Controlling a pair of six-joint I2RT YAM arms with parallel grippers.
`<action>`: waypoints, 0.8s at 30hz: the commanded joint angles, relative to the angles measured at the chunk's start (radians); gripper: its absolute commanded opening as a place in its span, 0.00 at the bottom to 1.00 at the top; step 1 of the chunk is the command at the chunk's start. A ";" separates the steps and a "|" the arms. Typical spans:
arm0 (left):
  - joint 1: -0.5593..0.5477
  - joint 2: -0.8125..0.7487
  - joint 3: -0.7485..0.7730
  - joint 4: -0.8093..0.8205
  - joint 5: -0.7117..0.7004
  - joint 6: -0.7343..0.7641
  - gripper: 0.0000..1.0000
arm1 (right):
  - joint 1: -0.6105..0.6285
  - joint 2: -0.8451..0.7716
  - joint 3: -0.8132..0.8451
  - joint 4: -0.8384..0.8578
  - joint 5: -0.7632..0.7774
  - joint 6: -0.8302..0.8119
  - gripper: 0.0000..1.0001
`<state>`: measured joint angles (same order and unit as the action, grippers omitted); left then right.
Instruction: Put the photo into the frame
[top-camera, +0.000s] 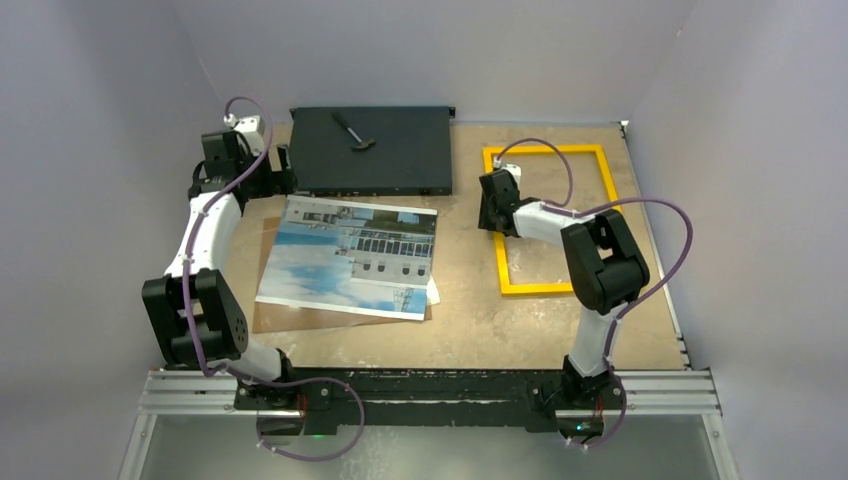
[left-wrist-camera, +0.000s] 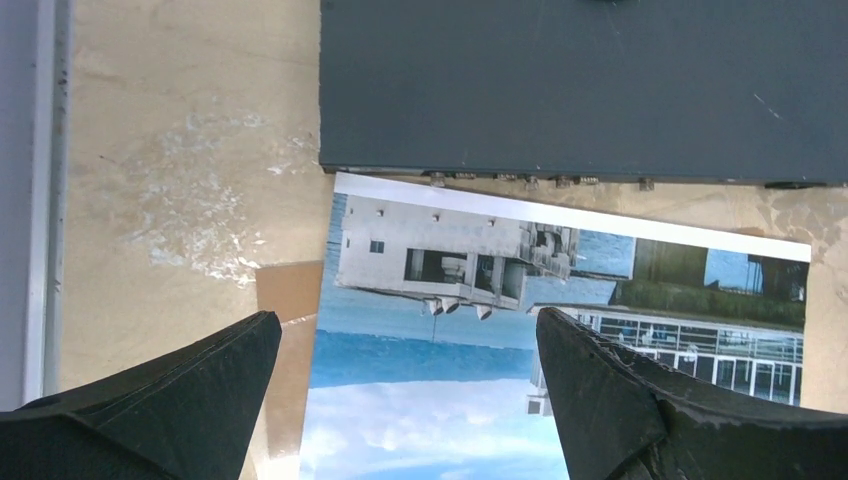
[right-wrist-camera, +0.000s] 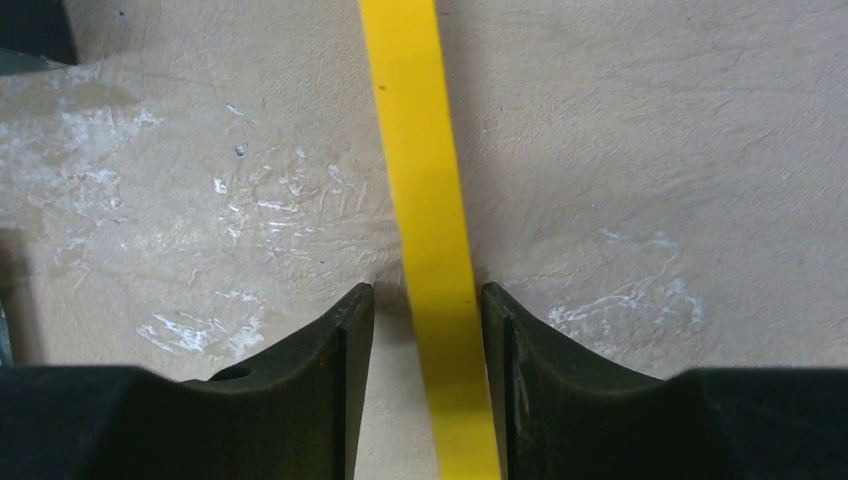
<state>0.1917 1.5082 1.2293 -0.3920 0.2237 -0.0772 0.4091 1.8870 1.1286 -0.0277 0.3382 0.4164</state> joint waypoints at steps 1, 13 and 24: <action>0.005 -0.002 0.046 -0.038 0.064 0.024 0.99 | 0.007 0.010 -0.030 -0.013 0.014 0.033 0.38; -0.185 -0.020 -0.020 -0.042 -0.049 0.039 0.99 | 0.008 -0.168 0.187 -0.185 -0.189 0.087 0.03; -0.274 0.021 -0.041 0.010 0.038 -0.031 0.99 | -0.007 -0.307 0.306 -0.191 -0.457 0.189 0.00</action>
<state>-0.0372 1.5089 1.1732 -0.4232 0.2298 -0.0734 0.4122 1.6497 1.3785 -0.2359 -0.0029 0.5541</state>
